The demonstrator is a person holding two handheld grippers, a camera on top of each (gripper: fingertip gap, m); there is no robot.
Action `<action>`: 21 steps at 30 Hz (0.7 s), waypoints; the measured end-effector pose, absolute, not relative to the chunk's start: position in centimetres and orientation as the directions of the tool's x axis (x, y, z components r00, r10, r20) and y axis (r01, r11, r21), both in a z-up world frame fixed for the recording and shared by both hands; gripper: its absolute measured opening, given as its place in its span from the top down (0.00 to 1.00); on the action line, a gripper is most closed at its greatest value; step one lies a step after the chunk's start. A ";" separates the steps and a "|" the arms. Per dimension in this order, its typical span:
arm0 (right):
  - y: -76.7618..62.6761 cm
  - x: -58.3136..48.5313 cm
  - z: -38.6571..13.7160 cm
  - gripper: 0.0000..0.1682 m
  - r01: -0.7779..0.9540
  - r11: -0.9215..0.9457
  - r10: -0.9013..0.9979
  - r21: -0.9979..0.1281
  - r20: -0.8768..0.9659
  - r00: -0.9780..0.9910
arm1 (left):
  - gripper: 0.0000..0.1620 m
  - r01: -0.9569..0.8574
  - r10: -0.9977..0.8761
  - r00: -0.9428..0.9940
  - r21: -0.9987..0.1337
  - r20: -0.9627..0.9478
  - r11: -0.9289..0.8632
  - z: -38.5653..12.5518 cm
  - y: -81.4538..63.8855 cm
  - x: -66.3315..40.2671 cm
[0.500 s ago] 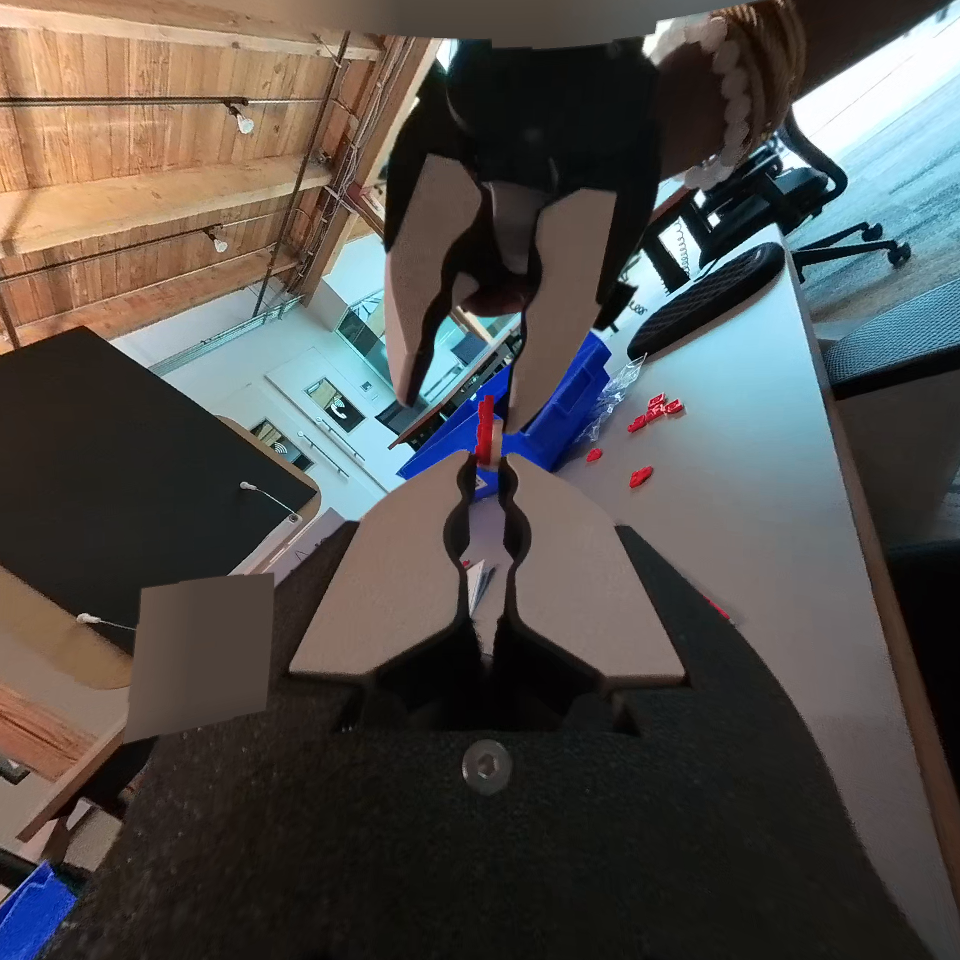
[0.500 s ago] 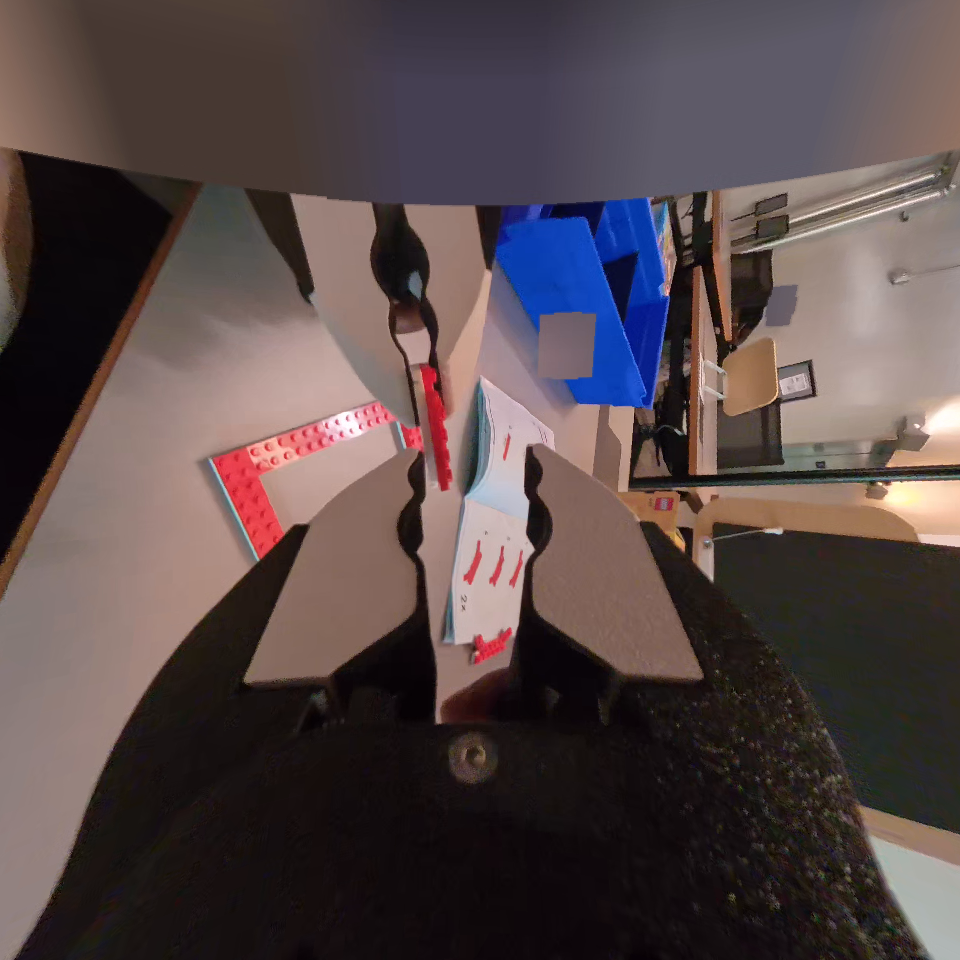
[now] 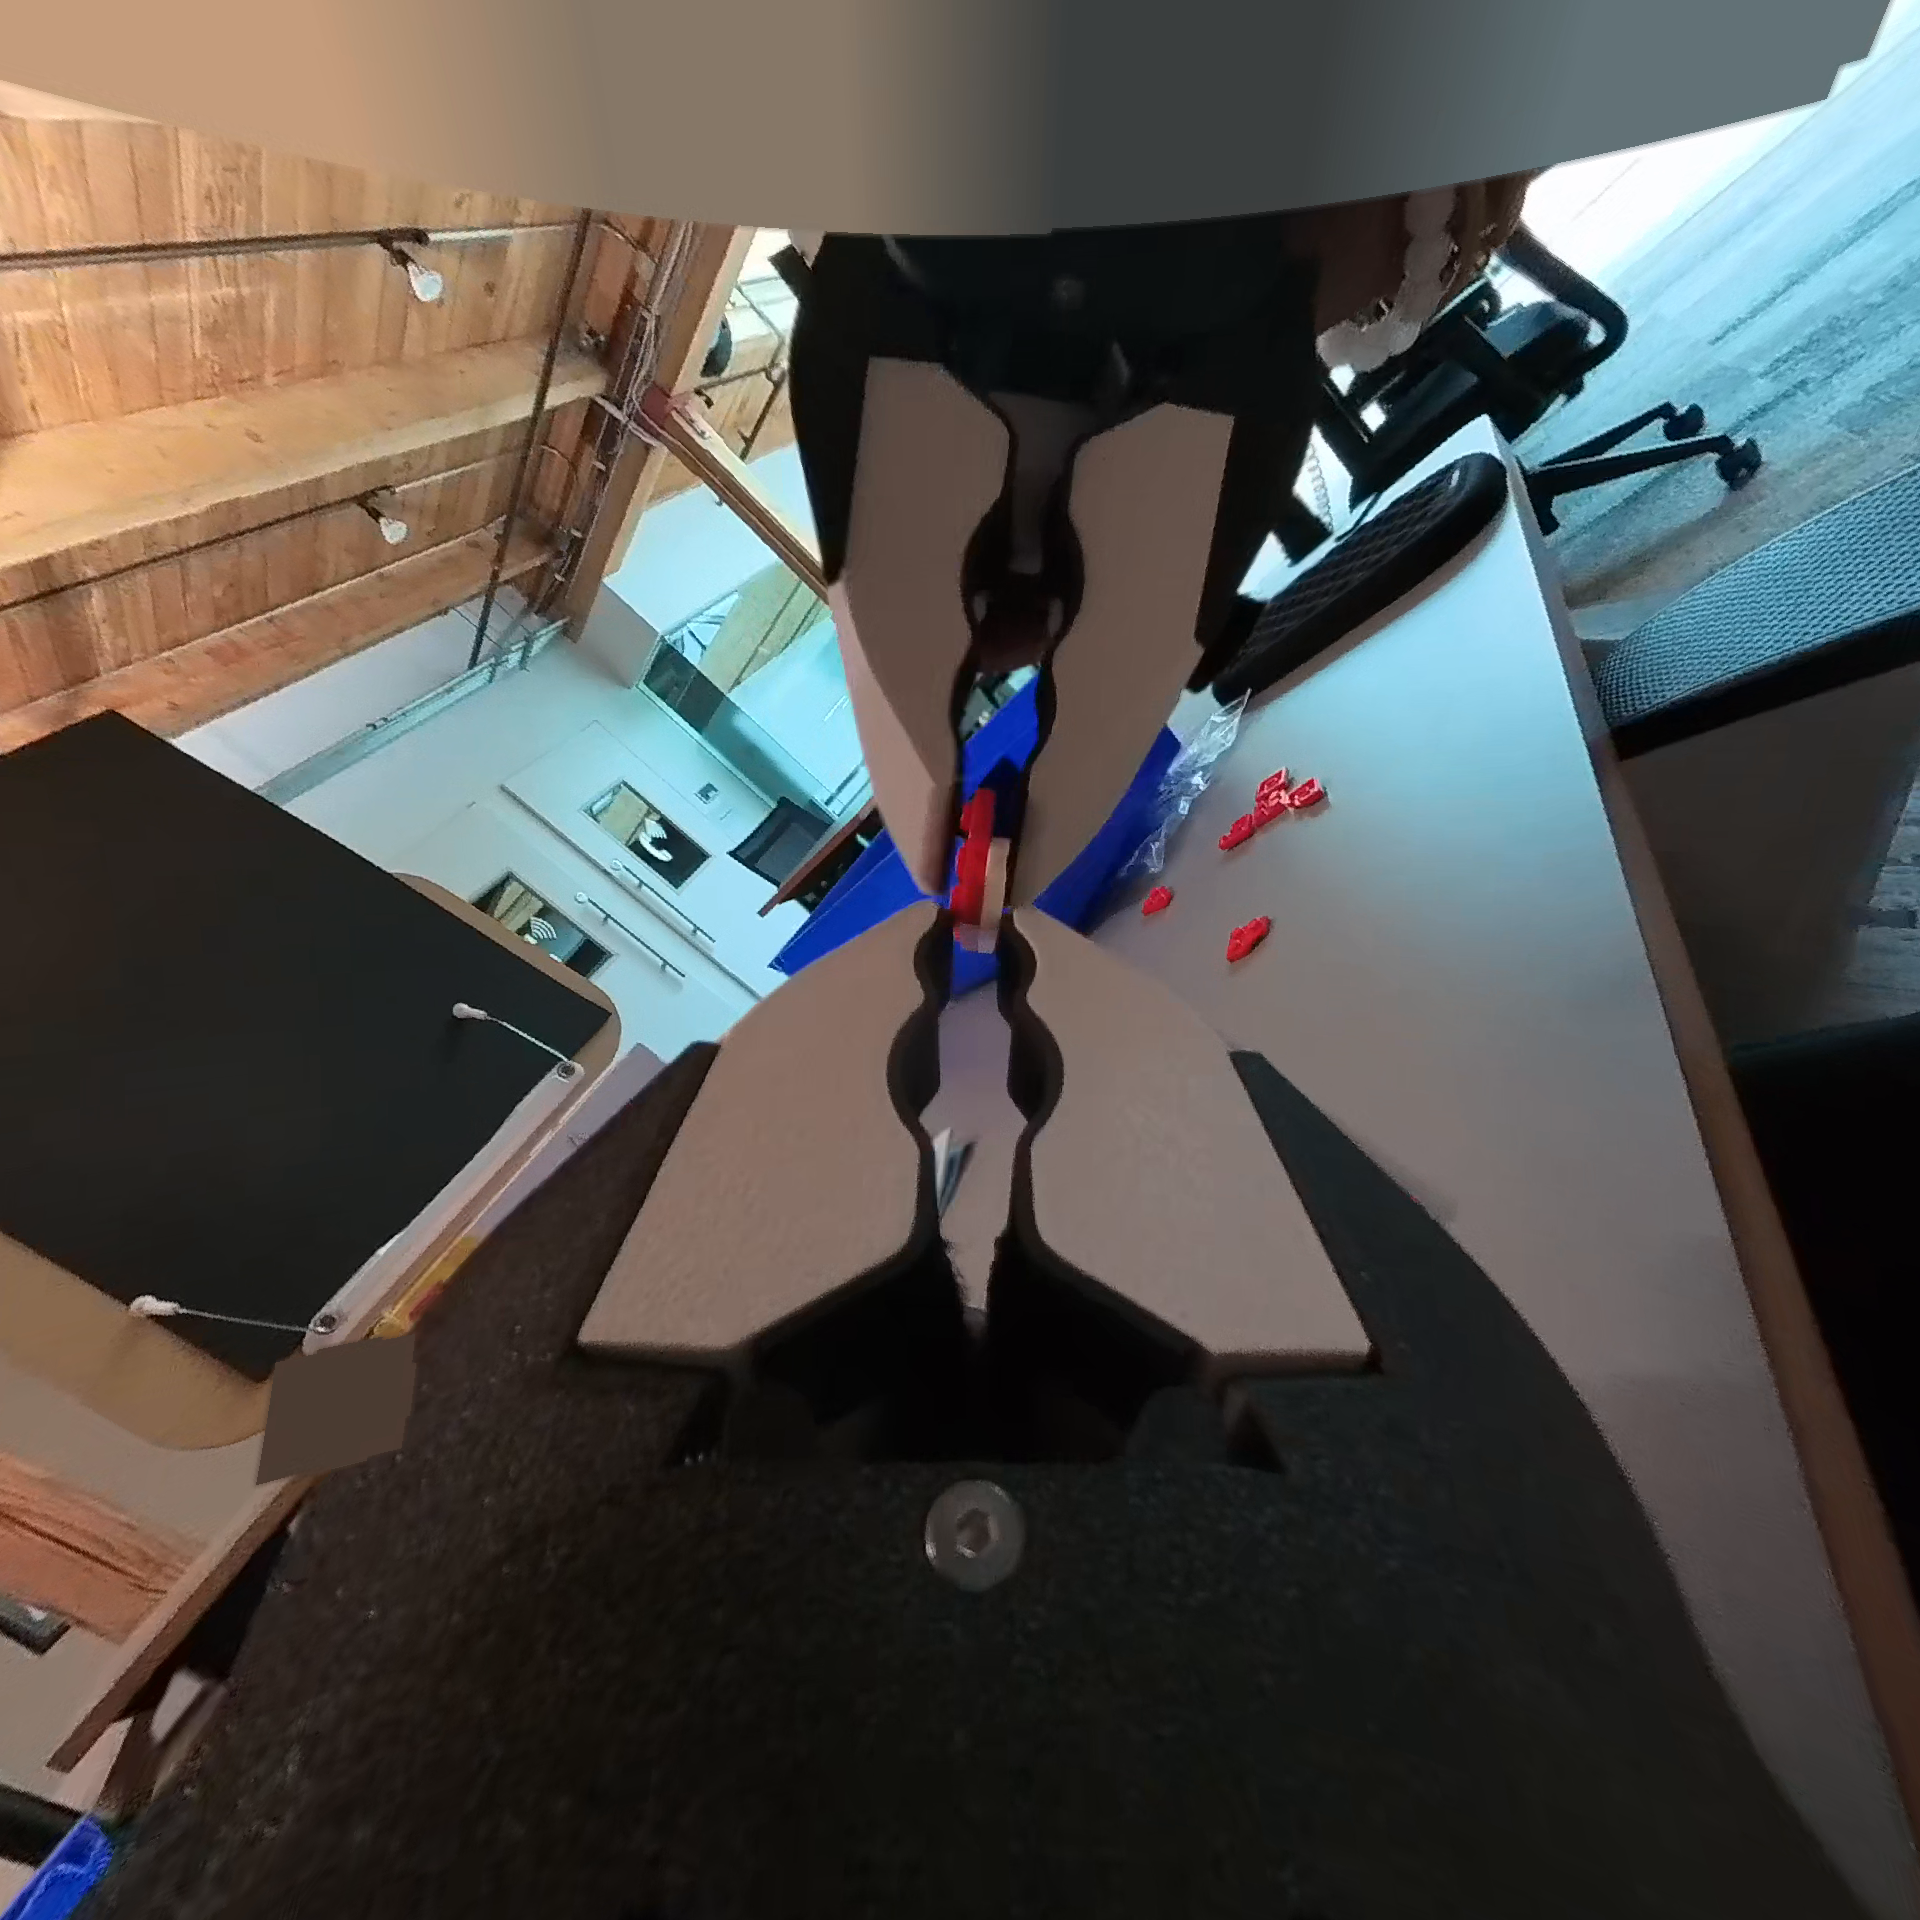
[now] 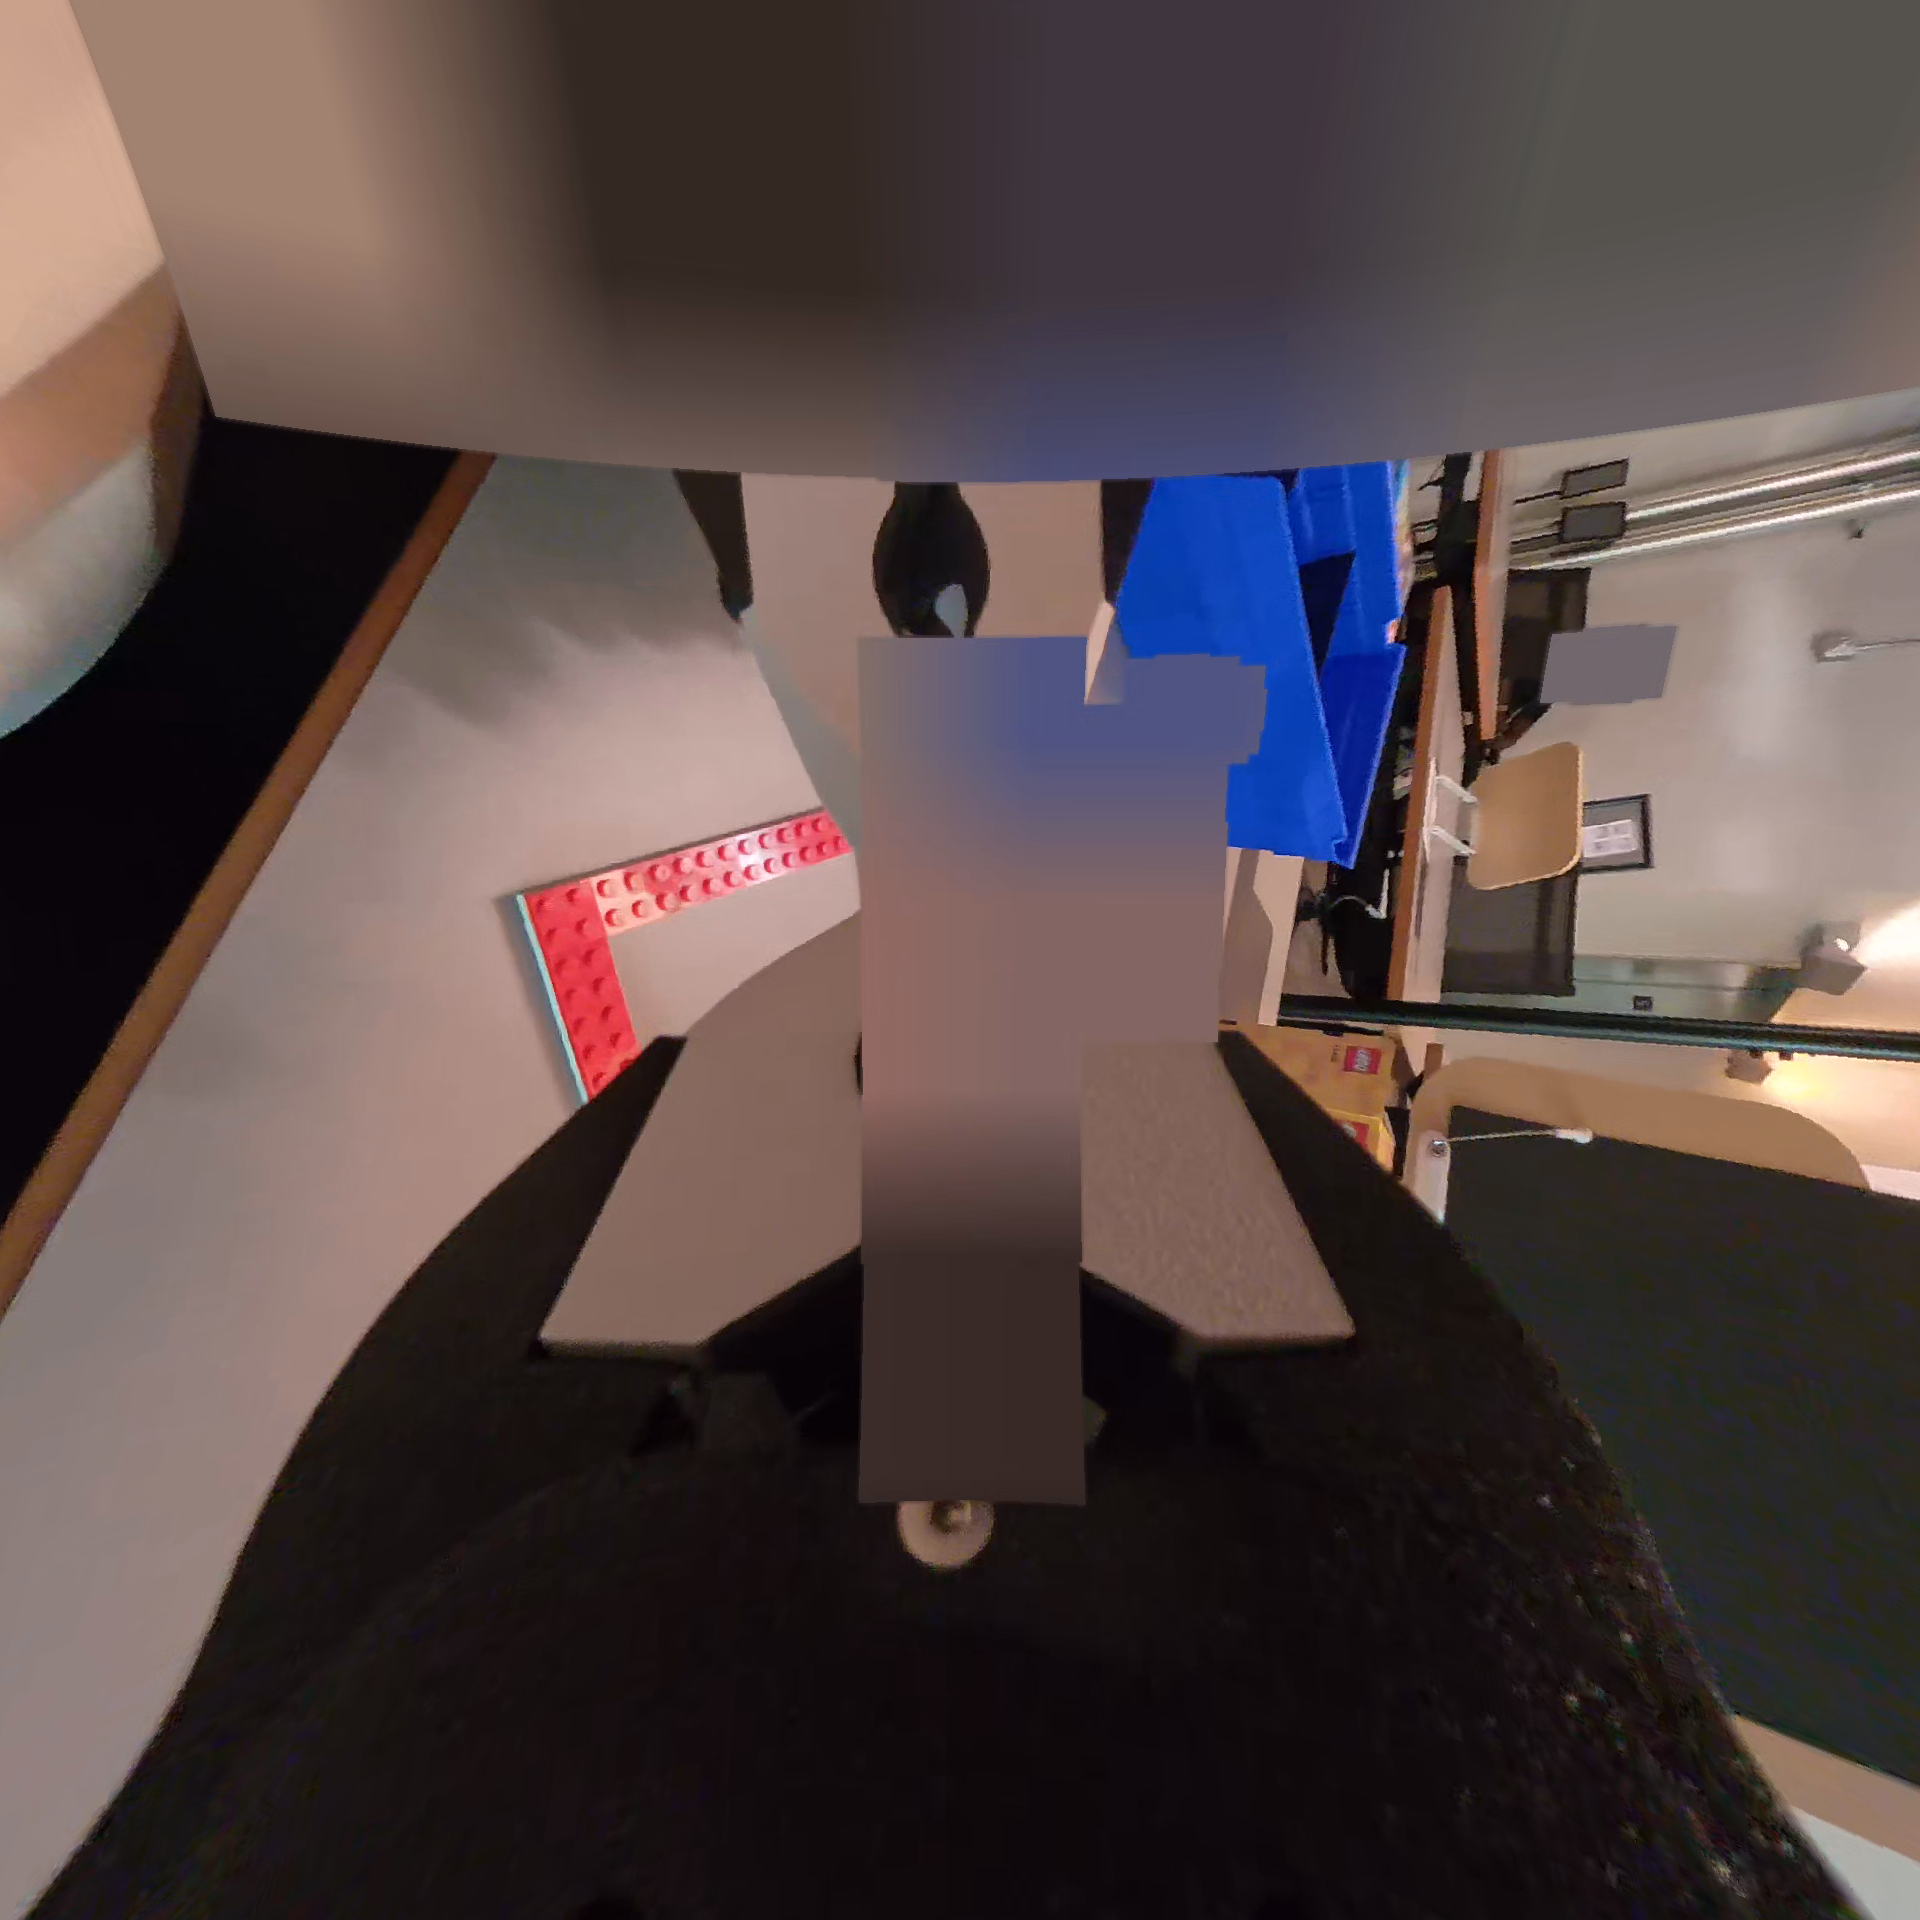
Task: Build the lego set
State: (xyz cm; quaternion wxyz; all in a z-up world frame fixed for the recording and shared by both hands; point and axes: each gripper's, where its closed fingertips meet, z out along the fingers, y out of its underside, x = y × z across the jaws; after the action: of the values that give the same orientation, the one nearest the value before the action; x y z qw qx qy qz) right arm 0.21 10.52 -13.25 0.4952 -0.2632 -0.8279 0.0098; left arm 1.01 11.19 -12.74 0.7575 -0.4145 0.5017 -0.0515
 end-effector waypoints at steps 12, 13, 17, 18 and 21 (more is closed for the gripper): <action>11.2 0.6 -14.0 0.95 0.450 0.856 0.431 -0.254 0.831 -0.350 | 0.96 -0.276 -0.520 0.464 -0.675 -0.717 0.684 -12.5 10.2 1.5; 11.2 0.6 -13.9 0.95 0.456 0.850 0.440 -0.263 0.831 -0.341 | 0.96 -0.275 -0.519 0.470 -0.677 -0.714 0.683 -12.4 10.3 1.6; 12.9 1.1 -13.3 0.95 0.516 0.835 0.378 -0.190 0.880 -0.289 | 0.90 -0.262 -0.525 0.524 -0.713 -0.671 0.650 -12.1 11.1 1.1; 13.6 1.5 -13.2 0.95 0.541 0.827 0.351 -0.153 0.893 -0.283 | 0.89 -0.257 -0.522 0.537 -0.718 -0.663 0.647 -11.9 11.2 0.9; 15.1 2.6 -13.3 0.95 0.624 0.781 0.220 0.013 0.930 -0.295 | 0.86 -0.292 -0.529 0.550 -0.742 -0.646 0.603 -12.3 12.1 0.4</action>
State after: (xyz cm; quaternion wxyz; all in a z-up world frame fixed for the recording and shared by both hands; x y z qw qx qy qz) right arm 2.62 15.07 -13.27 0.5289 -0.2700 -0.7815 -0.1912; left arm 0.35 12.13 -12.32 0.7634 -0.4386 0.4677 -0.0775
